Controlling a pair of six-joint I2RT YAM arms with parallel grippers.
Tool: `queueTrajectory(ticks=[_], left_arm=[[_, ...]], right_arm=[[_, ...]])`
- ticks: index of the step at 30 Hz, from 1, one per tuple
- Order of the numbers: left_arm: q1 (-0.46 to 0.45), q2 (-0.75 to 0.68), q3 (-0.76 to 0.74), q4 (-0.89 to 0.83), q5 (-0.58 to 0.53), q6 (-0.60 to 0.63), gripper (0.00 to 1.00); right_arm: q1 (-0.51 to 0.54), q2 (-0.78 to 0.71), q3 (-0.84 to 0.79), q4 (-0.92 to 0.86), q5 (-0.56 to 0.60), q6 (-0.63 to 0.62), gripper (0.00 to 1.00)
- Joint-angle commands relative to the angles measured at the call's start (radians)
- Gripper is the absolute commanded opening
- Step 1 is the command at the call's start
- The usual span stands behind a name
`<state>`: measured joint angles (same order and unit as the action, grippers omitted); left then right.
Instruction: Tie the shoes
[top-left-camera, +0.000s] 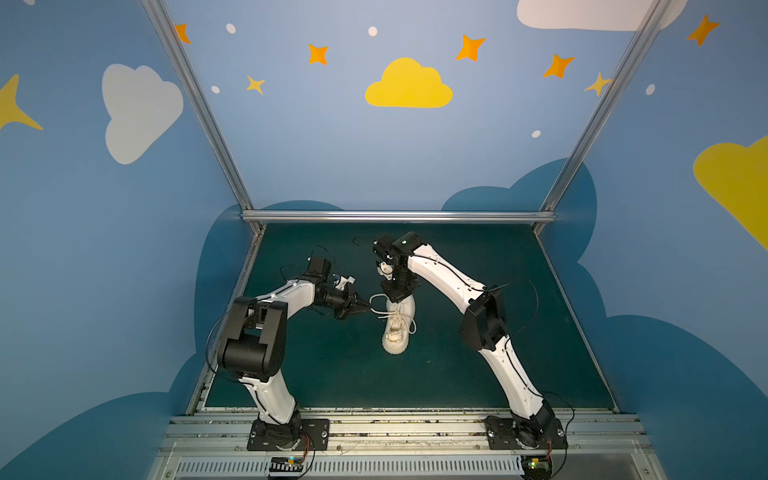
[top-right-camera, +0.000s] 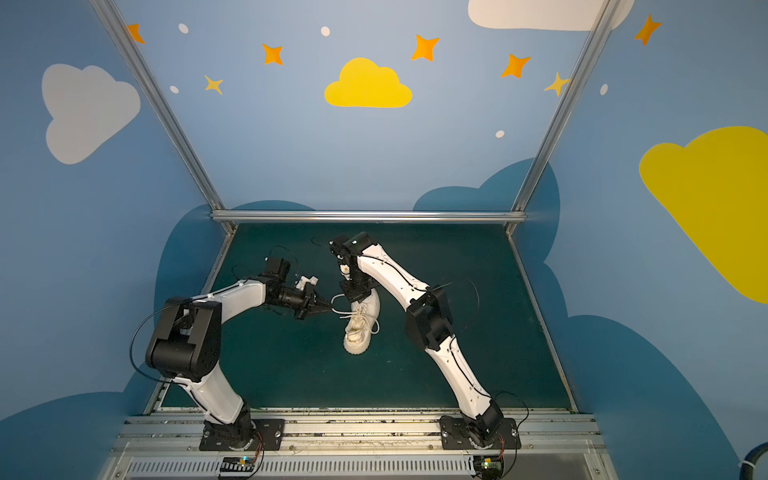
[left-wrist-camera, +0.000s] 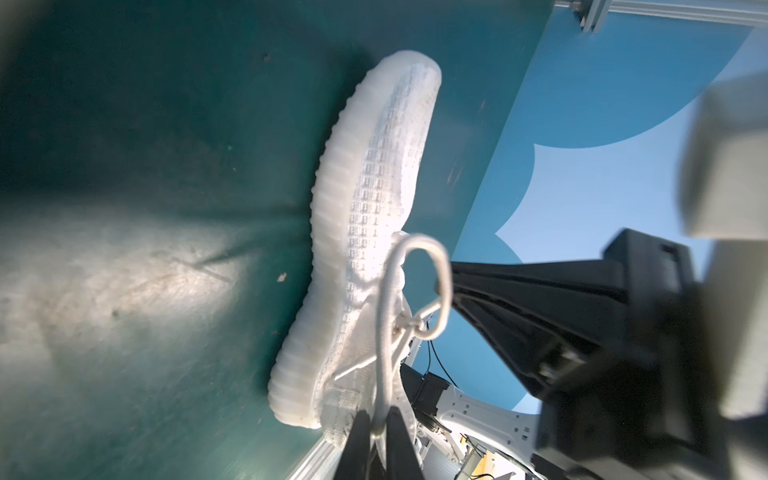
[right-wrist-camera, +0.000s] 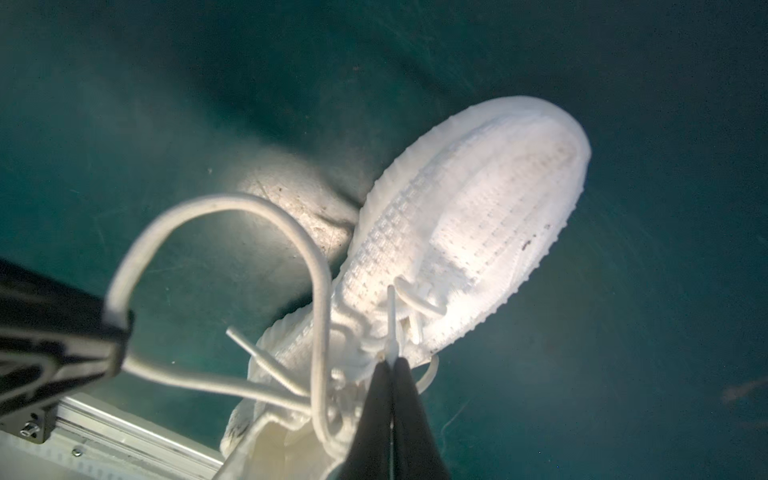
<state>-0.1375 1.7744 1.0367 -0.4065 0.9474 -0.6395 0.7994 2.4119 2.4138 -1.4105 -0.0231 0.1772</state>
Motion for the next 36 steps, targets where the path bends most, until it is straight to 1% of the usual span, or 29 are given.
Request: queueTrajectory(ticks=[1, 9, 12, 13, 14, 15, 16, 18, 23, 26, 28, 32, 36], left_arm=[[0.004, 0.019, 0.025, -0.079, 0.01, 0.078, 0.1], [0.002, 0.105, 0.132, -0.196, -0.039, 0.216, 0.09], [0.001, 0.127, 0.155, -0.199, -0.033, 0.235, 0.1], [0.001, 0.128, 0.155, -0.189, -0.024, 0.232, 0.13], [0.0, 0.126, 0.152, -0.176, -0.015, 0.225, 0.19], [-0.002, 0.123, 0.147, -0.164, -0.01, 0.218, 0.31], [-0.003, 0.115, 0.138, -0.147, -0.012, 0.207, 0.41], [-0.008, 0.106, 0.113, -0.108, -0.001, 0.182, 0.5], [-0.039, 0.113, 0.089, -0.045, 0.013, 0.142, 0.52], [-0.057, 0.134, 0.081, 0.043, 0.031, 0.072, 0.5], [-0.069, 0.152, 0.087, 0.071, 0.029, 0.053, 0.48], [-0.08, 0.187, 0.113, 0.058, 0.005, 0.066, 0.45], [-0.079, 0.201, 0.139, 0.002, -0.026, 0.107, 0.46]], right_arm=[[-0.008, -0.059, -0.03, 0.021, 0.02, 0.033, 0.0], [-0.031, -0.096, -0.131, 0.049, 0.012, 0.053, 0.0], [-0.04, -0.111, -0.171, 0.067, -0.008, 0.055, 0.0], [-0.041, -0.116, -0.183, 0.075, -0.016, 0.055, 0.0], [-0.04, -0.119, -0.188, 0.079, -0.018, 0.056, 0.0], [-0.04, -0.123, -0.195, 0.083, -0.018, 0.057, 0.0], [-0.042, -0.125, -0.202, 0.084, -0.016, 0.059, 0.0], [-0.045, -0.131, -0.211, 0.088, -0.019, 0.061, 0.0], [-0.046, -0.138, -0.221, 0.1, -0.029, 0.057, 0.0], [-0.048, -0.143, -0.226, 0.102, -0.031, 0.057, 0.0], [-0.049, -0.148, -0.232, 0.106, -0.031, 0.06, 0.0], [-0.049, -0.152, -0.241, 0.11, -0.038, 0.062, 0.0], [-0.046, -0.154, -0.242, 0.11, -0.037, 0.062, 0.0]])
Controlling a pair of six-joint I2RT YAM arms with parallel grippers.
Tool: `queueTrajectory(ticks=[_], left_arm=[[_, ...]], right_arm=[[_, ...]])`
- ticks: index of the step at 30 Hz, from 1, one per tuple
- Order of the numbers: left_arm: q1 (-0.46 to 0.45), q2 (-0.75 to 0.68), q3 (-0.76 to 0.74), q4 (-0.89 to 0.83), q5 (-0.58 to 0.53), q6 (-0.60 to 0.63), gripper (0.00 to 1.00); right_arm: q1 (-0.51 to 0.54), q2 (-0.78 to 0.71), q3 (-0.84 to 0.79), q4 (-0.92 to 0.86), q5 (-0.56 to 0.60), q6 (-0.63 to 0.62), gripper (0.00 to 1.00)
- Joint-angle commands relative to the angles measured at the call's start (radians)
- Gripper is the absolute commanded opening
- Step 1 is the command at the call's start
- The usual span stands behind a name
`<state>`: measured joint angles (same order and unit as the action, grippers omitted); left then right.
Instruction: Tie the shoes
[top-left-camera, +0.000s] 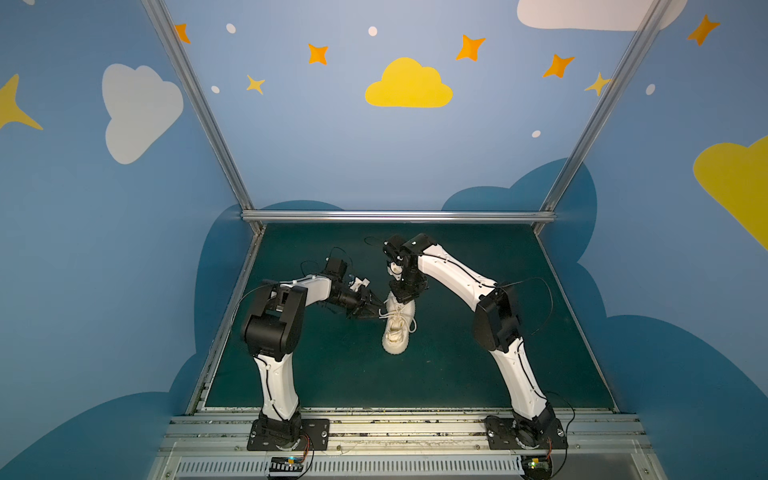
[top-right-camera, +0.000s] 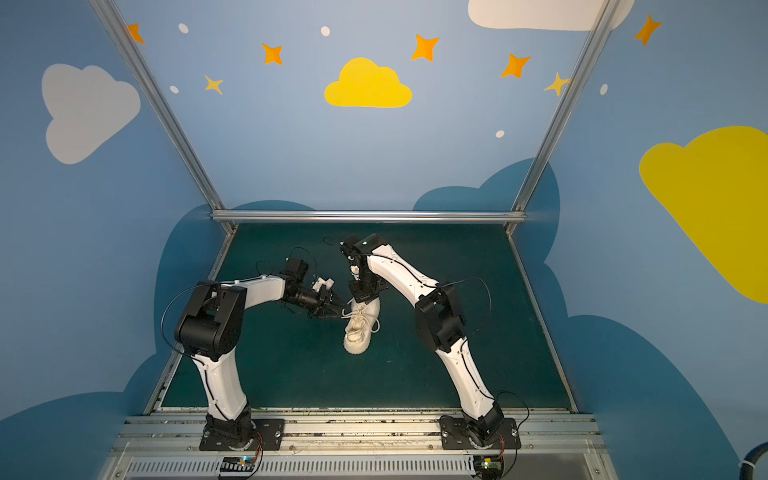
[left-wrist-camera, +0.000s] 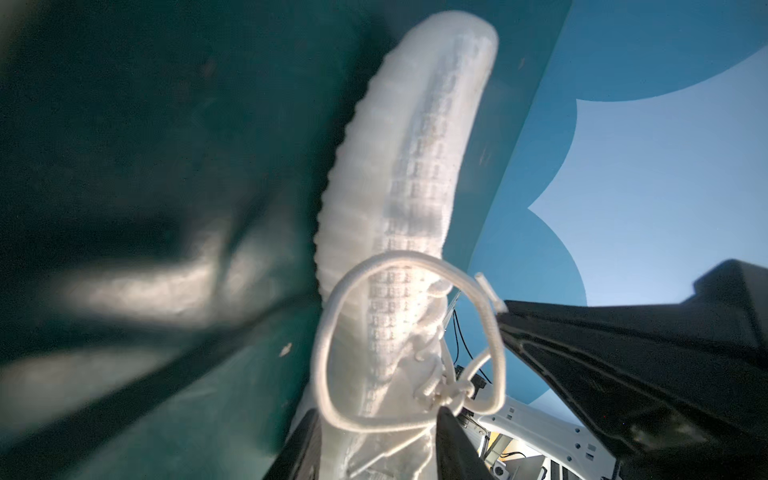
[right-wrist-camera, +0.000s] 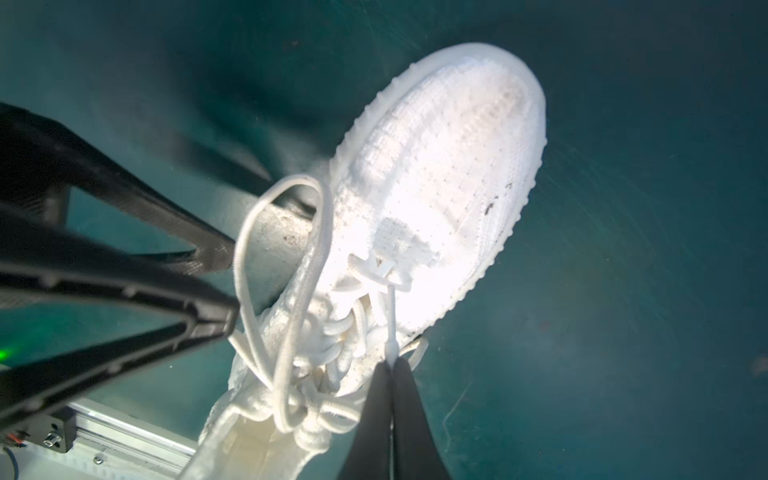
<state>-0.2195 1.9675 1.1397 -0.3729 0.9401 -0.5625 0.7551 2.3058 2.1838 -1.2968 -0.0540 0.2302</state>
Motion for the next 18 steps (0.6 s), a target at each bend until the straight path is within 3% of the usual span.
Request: queueTrajectory(ticks=[1, 4, 6, 14, 18], left_arm=[[0.002, 0.003, 0.028, -0.024, -0.028, 0.026, 0.49], [0.006, -0.009, 0.023, -0.06, -0.038, 0.054, 0.53], [0.008, -0.018, -0.002, 0.003, -0.018, 0.017, 0.53], [0.002, 0.029, -0.002, 0.121, 0.011, -0.066, 0.39], [-0.009, 0.029, -0.012, 0.138, 0.016, -0.084, 0.39]], right_arm=[[-0.002, -0.049, -0.013, -0.001, -0.006, 0.009, 0.0], [-0.003, -0.051, -0.015, -0.005, -0.006, 0.008, 0.0], [-0.004, -0.057, -0.025, 0.005, -0.01, 0.008, 0.0], [-0.006, -0.055, -0.025, 0.005, -0.017, 0.007, 0.0], [-0.008, -0.058, -0.028, 0.009, -0.021, 0.009, 0.0]])
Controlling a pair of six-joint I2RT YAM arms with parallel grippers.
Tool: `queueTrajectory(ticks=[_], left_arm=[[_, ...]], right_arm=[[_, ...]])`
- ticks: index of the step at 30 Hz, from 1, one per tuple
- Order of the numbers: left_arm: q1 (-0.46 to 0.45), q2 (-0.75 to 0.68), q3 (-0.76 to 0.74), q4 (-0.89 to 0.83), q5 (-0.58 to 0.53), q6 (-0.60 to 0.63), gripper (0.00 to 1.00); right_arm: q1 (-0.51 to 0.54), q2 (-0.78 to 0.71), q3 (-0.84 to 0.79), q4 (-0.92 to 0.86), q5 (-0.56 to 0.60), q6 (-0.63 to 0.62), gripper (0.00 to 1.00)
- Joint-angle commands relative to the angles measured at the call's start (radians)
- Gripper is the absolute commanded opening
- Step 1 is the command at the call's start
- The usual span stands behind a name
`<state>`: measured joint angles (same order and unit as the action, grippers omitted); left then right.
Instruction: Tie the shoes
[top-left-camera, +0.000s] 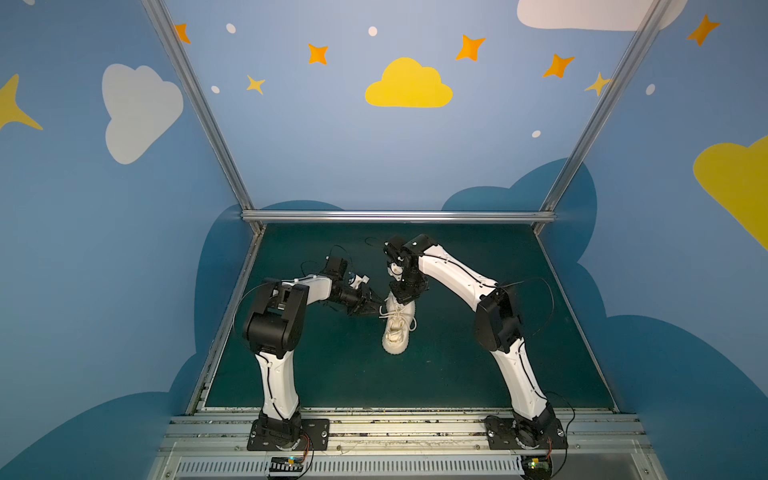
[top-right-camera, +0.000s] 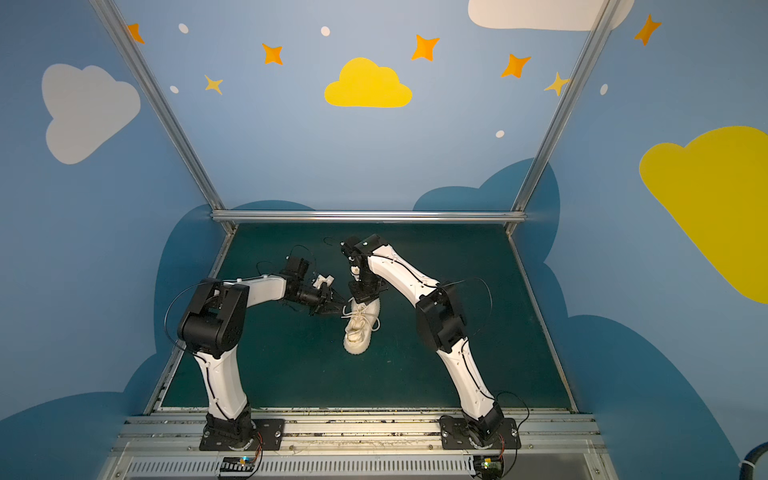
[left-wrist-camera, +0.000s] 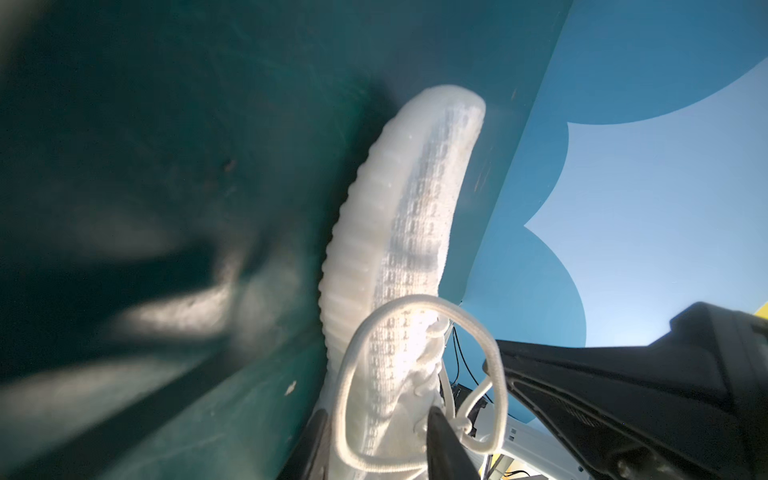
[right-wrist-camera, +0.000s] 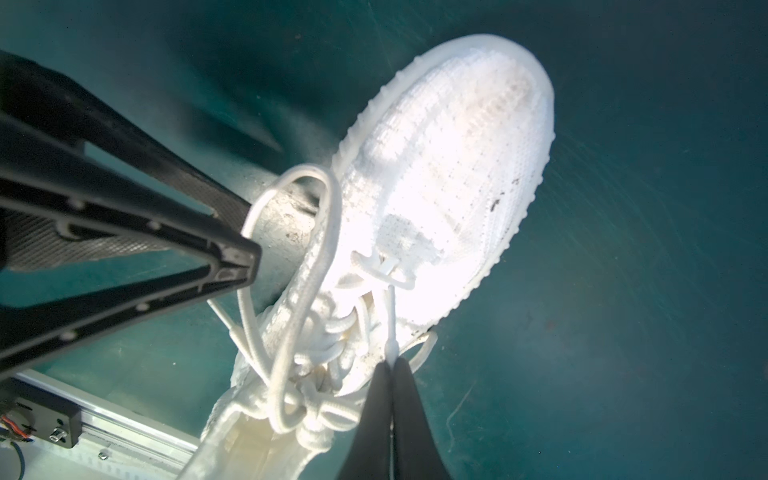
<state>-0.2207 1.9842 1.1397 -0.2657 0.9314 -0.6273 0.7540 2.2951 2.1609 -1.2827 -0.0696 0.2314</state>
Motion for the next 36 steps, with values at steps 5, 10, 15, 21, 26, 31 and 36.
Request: queueTrajectory(ticks=[5, 10, 15, 21, 26, 31, 36], left_arm=[[-0.009, 0.0, -0.05, 0.043, 0.02, -0.022, 0.44], [-0.014, -0.013, -0.087, 0.09, 0.027, -0.057, 0.4], [-0.015, -0.017, -0.109, 0.149, 0.022, -0.095, 0.23], [-0.009, -0.042, -0.104, 0.152, -0.015, -0.098, 0.03], [0.004, -0.065, -0.09, 0.102, -0.045, -0.063, 0.03], [0.016, -0.065, -0.039, 0.002, -0.067, 0.012, 0.03], [0.015, -0.061, -0.004, -0.065, -0.085, 0.068, 0.03]], right_arm=[[-0.005, -0.047, -0.007, -0.004, -0.007, 0.008, 0.0], [-0.007, -0.055, -0.025, 0.002, -0.009, 0.011, 0.0], [-0.007, -0.057, -0.032, 0.006, -0.015, 0.013, 0.0], [-0.015, -0.081, -0.056, 0.01, -0.006, 0.016, 0.0], [-0.026, -0.104, -0.086, 0.012, 0.007, 0.016, 0.0], [-0.037, -0.134, -0.14, 0.029, 0.011, 0.022, 0.0], [-0.048, -0.156, -0.183, 0.039, 0.019, 0.031, 0.0]])
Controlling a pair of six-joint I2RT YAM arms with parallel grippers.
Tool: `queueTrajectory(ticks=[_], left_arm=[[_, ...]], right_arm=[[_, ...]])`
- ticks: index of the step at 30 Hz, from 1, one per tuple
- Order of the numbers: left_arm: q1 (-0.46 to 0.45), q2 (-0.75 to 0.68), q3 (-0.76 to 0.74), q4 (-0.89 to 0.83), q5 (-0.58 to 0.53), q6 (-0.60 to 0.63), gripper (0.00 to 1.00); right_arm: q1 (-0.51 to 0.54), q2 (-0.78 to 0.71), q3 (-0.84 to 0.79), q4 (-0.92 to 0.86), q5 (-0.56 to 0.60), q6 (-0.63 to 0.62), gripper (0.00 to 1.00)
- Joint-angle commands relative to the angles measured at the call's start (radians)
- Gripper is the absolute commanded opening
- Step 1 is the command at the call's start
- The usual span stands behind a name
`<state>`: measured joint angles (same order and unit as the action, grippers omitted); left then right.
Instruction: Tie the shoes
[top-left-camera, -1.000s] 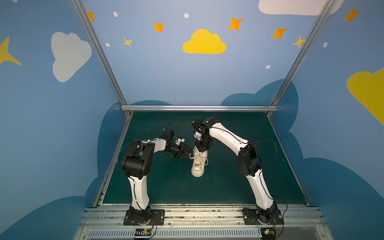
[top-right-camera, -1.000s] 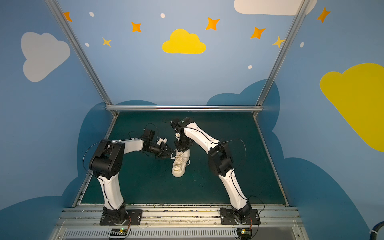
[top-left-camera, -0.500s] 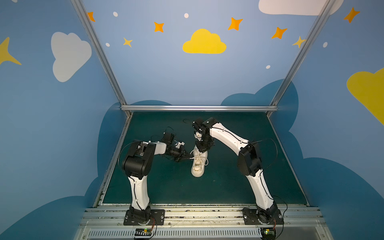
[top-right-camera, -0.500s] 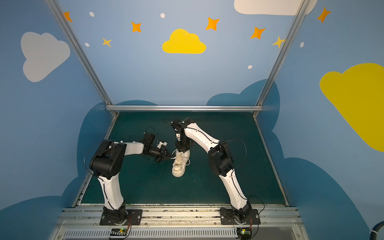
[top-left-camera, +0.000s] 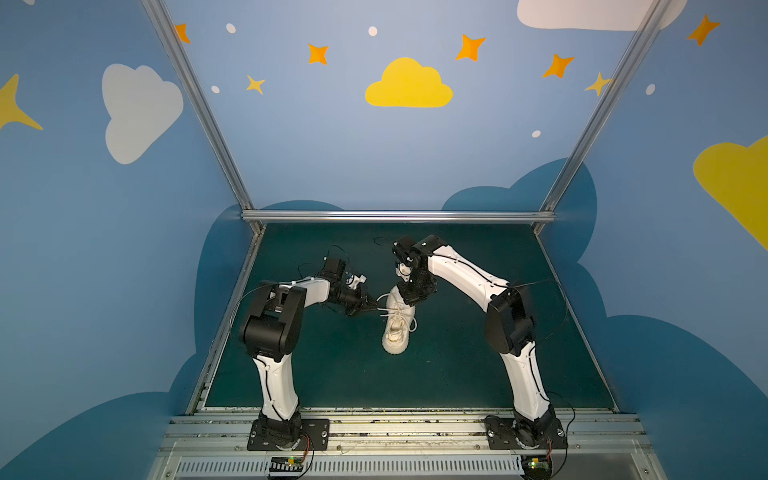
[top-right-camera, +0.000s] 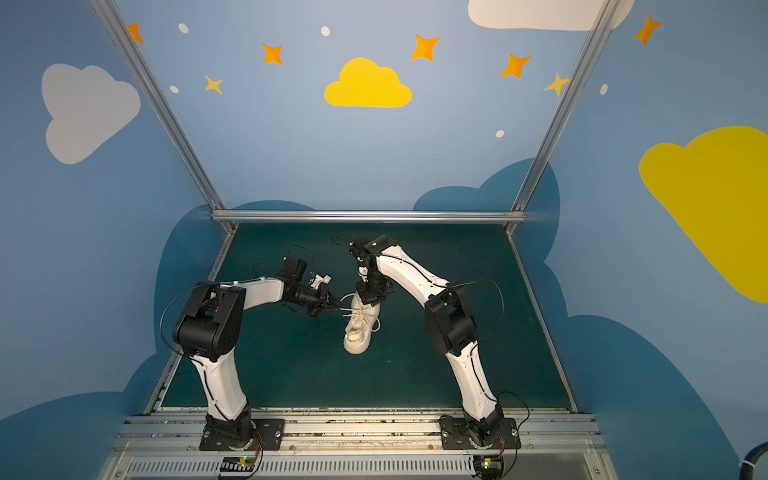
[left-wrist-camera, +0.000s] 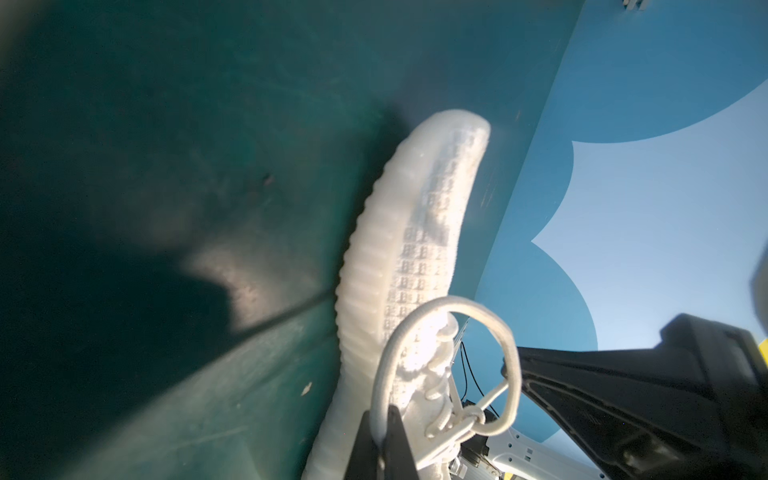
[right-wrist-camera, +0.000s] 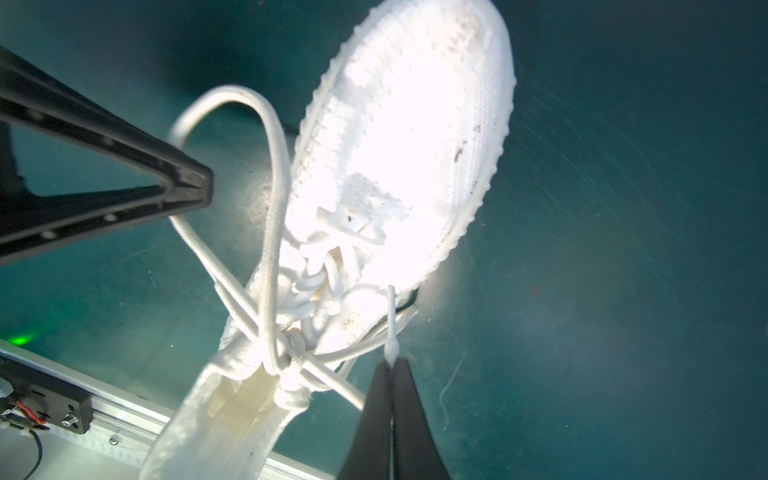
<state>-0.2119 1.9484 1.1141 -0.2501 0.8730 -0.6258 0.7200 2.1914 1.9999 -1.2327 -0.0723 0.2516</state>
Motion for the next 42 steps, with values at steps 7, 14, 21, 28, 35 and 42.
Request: queueTrajectory(ticks=[7, 14, 21, 28, 35, 42], left_arm=[[0.008, -0.025, 0.069, -0.177, -0.054, 0.141, 0.03], [0.008, -0.022, 0.101, -0.247, -0.075, 0.199, 0.03], [-0.001, -0.021, 0.099, -0.183, -0.002, 0.175, 0.04], [0.001, -0.043, 0.117, -0.18, -0.025, 0.162, 0.3], [-0.007, -0.103, 0.132, -0.164, -0.068, 0.158, 0.52], [-0.047, -0.066, 0.211, -0.186, -0.053, 0.148, 0.53]], right_arm=[[-0.027, -0.077, -0.086, -0.002, 0.029, 0.02, 0.0], [-0.033, -0.097, -0.128, 0.004, 0.028, 0.029, 0.0], [-0.027, -0.107, -0.138, 0.054, -0.046, 0.017, 0.0], [-0.017, -0.075, -0.088, 0.045, -0.063, 0.015, 0.0], [-0.022, -0.087, -0.103, 0.059, -0.067, 0.009, 0.0], [-0.024, -0.092, -0.105, 0.064, -0.067, 0.011, 0.0]])
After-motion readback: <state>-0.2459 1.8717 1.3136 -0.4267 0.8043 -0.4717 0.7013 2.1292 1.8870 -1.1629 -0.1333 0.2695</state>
